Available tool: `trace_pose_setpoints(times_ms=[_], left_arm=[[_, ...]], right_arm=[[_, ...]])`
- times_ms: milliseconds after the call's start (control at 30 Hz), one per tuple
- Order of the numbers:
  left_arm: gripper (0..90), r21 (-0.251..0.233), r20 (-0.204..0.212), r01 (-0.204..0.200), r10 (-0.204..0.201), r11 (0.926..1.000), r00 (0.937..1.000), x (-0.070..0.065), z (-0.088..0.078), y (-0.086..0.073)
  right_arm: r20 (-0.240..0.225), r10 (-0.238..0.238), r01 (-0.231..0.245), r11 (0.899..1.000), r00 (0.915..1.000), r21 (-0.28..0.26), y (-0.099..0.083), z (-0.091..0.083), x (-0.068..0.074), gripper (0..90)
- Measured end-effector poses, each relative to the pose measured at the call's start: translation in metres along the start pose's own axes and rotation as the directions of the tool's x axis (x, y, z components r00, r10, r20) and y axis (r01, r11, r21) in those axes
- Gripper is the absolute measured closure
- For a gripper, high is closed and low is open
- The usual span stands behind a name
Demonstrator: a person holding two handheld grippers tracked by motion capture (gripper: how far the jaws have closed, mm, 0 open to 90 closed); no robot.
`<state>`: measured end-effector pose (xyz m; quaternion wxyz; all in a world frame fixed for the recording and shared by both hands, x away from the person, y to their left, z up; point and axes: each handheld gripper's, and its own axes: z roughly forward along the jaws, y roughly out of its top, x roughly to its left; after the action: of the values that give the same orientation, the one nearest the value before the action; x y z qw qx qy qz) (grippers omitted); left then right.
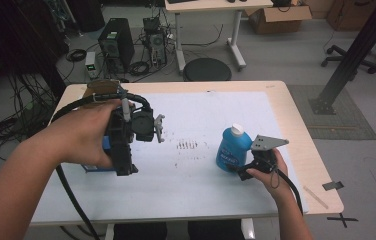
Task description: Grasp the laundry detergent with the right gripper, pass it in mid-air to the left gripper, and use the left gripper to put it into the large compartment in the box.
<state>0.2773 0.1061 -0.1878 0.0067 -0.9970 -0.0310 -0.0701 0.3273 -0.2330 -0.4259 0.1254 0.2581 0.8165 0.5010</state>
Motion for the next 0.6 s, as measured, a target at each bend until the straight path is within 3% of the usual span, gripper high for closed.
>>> trace_pose_setpoints(times_ms=[267, 600], left_arm=[[0.4, 0.001, 0.004, -0.002, 0.002, 1.0, 1.0, 0.0008, 0.0015, 0.0017], [0.4, -0.005, 0.004, -0.004, 0.004, 1.0, 1.0, 0.0003, 0.0025, 0.0025]], right_arm=[[0.041, 0.011, -0.01, 1.0, 0.9991, -0.029, -0.0014, 0.0024, 0.0003, 5.5], [0.028, 0.003, -0.002, 1.0, 0.9996, -0.023, -0.0024, 0.0038, 0.0022, 16.2]])
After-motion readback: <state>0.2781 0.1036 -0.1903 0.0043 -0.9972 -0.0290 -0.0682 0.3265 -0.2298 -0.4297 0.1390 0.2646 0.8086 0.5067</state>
